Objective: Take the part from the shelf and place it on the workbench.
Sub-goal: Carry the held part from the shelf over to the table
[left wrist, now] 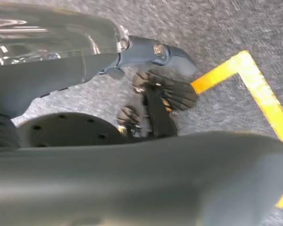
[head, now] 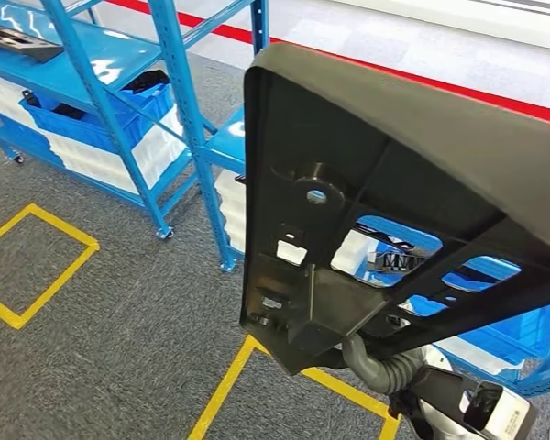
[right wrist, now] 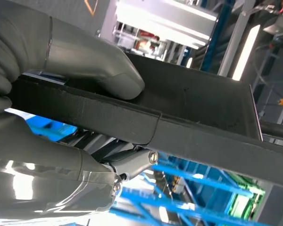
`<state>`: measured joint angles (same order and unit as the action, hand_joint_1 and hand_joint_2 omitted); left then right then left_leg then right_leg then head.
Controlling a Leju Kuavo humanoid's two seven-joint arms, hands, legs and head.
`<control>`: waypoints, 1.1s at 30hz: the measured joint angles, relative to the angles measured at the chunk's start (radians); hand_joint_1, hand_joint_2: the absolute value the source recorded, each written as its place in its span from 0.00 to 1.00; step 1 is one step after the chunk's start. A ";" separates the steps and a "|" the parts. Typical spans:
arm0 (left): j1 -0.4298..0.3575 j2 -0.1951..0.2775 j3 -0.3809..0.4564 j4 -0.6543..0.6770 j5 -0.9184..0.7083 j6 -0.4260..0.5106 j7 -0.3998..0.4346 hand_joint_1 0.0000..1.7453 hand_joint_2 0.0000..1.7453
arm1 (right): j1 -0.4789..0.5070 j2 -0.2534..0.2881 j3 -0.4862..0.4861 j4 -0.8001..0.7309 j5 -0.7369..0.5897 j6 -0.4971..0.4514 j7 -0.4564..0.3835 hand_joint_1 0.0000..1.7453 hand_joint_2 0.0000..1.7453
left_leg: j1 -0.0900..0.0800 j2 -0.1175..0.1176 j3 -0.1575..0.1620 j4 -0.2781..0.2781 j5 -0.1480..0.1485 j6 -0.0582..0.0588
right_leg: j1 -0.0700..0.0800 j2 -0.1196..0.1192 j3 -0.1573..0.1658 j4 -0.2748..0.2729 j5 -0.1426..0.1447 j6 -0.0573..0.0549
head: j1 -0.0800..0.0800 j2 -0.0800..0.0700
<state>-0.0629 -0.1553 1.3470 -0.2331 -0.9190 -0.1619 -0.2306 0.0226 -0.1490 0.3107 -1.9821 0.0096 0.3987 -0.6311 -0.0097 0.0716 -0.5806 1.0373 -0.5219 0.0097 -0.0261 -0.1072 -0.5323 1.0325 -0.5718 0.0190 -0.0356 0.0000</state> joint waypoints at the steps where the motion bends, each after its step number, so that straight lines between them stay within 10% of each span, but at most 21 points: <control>1: 0.000 -0.001 0.000 0.000 0.000 -0.001 0.000 0.00 1.00 | -0.004 -0.001 -0.003 0.002 -0.006 0.005 0.001 1.00 1.00 | -0.003 -0.008 -0.003 -0.001 0.001 0.004 | 0.000 -0.009 0.003 -0.003 0.000 0.005 | 0.000 0.000; 4: 0.000 -0.003 0.001 0.000 0.003 0.002 -0.002 0.00 1.00 | -0.019 -0.003 -0.012 0.006 -0.021 0.019 0.007 1.00 1.00 | 0.004 -0.036 0.004 -0.018 0.011 0.023 | -0.003 0.018 0.003 0.017 -0.025 0.019 | 0.001 0.000; 8: -0.007 -0.006 0.005 0.000 0.006 0.004 -0.003 0.00 1.00 | -0.025 -0.007 -0.019 0.018 -0.030 0.032 0.021 1.00 1.00 | 0.005 -0.083 0.007 -0.024 0.014 0.034 | 0.000 0.099 -0.103 0.238 -0.129 0.016 | 0.002 0.000; 10: -0.007 -0.007 0.008 0.000 0.006 0.004 -0.003 0.00 1.00 | -0.024 -0.007 -0.019 0.024 -0.031 0.036 0.027 1.00 1.00 | 0.004 -0.111 0.011 -0.023 0.013 0.034 | 0.002 0.104 -0.118 0.251 -0.102 0.015 | 0.002 0.000; 13: -0.007 -0.007 0.010 0.000 0.005 0.006 -0.004 0.00 1.00 | -0.015 -0.007 -0.018 0.026 -0.033 0.041 0.027 1.00 1.00 | 0.003 -0.153 0.014 -0.015 0.007 0.029 | 0.000 0.158 -0.053 0.072 0.011 0.009 | 0.002 0.000; 16: -0.005 -0.008 0.010 0.000 -0.001 0.009 -0.006 0.00 1.00 | 0.017 -0.008 -0.023 0.028 -0.033 0.041 0.008 1.00 1.00 | 0.008 -0.192 -0.001 -0.004 0.005 0.017 | 0.001 0.196 -0.030 0.007 0.024 -0.001 | 0.002 0.000; 18: 0.002 -0.009 0.010 0.000 -0.004 0.015 -0.006 0.00 1.00 | 0.032 -0.009 -0.028 0.028 -0.037 0.042 -0.005 1.00 1.00 | 0.010 -0.199 -0.008 -0.001 0.002 0.008 | 0.000 0.173 -0.025 0.003 0.023 -0.010 | 0.001 0.000; 24: -0.006 -0.009 0.009 0.000 -0.018 0.024 -0.006 0.00 1.00 | 0.068 -0.011 -0.056 0.044 -0.048 0.064 -0.013 1.00 1.00 | 0.018 -0.085 -0.140 0.244 -0.096 -0.020 | -0.002 0.080 -0.007 -0.002 0.009 -0.026 | -0.002 0.000; 29: -0.005 -0.009 0.009 0.000 -0.016 0.020 -0.007 0.00 1.00 | 0.058 -0.010 -0.062 0.050 -0.046 0.084 -0.013 1.00 1.00 | 0.002 -0.023 -0.036 0.034 0.020 0.002 | 0.001 0.022 0.015 -0.003 -0.009 -0.015 | -0.002 0.000; 33: -0.006 -0.009 0.009 0.000 -0.011 0.013 -0.018 0.00 1.00 | 0.036 -0.011 -0.061 0.052 -0.041 0.100 -0.012 1.00 1.00 | -0.009 -0.027 -0.022 -0.004 0.021 0.020 | 0.001 -0.006 0.031 -0.011 -0.019 0.005 | -0.001 0.000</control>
<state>-0.0687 -0.1646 1.3562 -0.2331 -0.9298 -0.1490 -0.2487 0.0586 -0.1596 0.2496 -1.9296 -0.0312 0.4987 -0.6427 -0.0192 0.0443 -0.6022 1.0335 -0.5010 0.0298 -0.0251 -0.1136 -0.5018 1.0213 -0.5903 0.0236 -0.0366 0.0000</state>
